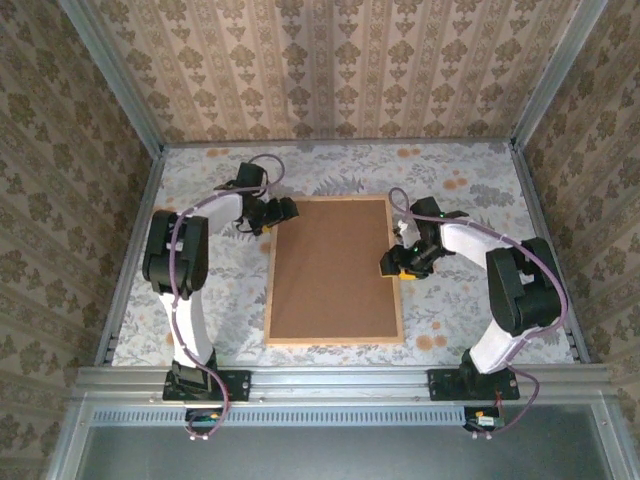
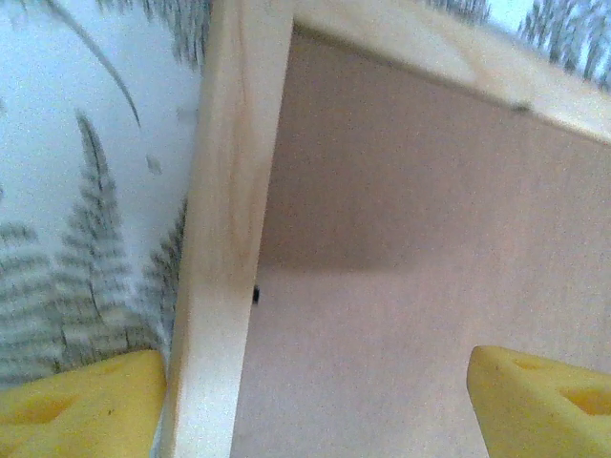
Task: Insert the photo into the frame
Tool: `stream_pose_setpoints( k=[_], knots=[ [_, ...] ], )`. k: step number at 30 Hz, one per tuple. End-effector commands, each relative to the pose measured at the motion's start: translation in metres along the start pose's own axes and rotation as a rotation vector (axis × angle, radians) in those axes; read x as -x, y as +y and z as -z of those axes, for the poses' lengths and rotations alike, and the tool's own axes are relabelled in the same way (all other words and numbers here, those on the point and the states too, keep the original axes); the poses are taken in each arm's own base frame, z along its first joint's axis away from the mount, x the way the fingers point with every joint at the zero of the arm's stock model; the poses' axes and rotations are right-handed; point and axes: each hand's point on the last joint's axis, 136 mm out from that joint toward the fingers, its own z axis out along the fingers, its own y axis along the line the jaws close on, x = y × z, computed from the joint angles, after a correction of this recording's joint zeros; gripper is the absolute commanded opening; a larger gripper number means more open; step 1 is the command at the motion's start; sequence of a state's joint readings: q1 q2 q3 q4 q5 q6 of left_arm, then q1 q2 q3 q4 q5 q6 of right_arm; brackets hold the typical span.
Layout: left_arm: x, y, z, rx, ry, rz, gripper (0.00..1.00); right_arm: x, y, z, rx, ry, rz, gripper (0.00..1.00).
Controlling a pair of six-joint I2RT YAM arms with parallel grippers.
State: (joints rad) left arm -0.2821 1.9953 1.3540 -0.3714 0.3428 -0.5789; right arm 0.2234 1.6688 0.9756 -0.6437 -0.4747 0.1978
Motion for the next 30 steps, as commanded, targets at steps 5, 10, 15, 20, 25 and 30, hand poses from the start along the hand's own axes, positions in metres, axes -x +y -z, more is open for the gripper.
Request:
stream_pose_setpoints(
  k=[5,10,15,20,25,30],
  knots=[
    [0.015,0.016,0.024,0.028,-0.053,-0.023,0.84,0.019,-0.020,0.013,-0.017,-0.040,-0.089,0.44],
    [-0.016,0.021,0.029,0.017,0.002,0.001,0.80,0.016,-0.020,0.007,-0.015,0.001,-0.080,0.35],
    [-0.042,0.021,0.029,0.011,0.071,-0.001,0.76,0.015,-0.019,0.002,-0.022,0.031,-0.062,0.34],
    [-0.055,0.021,0.027,0.005,0.098,-0.002,0.76,0.013,-0.016,-0.006,-0.019,0.054,-0.061,0.33],
    [-0.063,0.018,0.020,-0.019,0.117,0.012,0.76,0.010,-0.019,-0.009,-0.036,0.072,-0.062,0.32],
    [-0.067,0.018,0.016,-0.022,0.125,0.019,0.77,0.009,-0.021,-0.014,-0.046,0.083,-0.060,0.31]
  ],
)
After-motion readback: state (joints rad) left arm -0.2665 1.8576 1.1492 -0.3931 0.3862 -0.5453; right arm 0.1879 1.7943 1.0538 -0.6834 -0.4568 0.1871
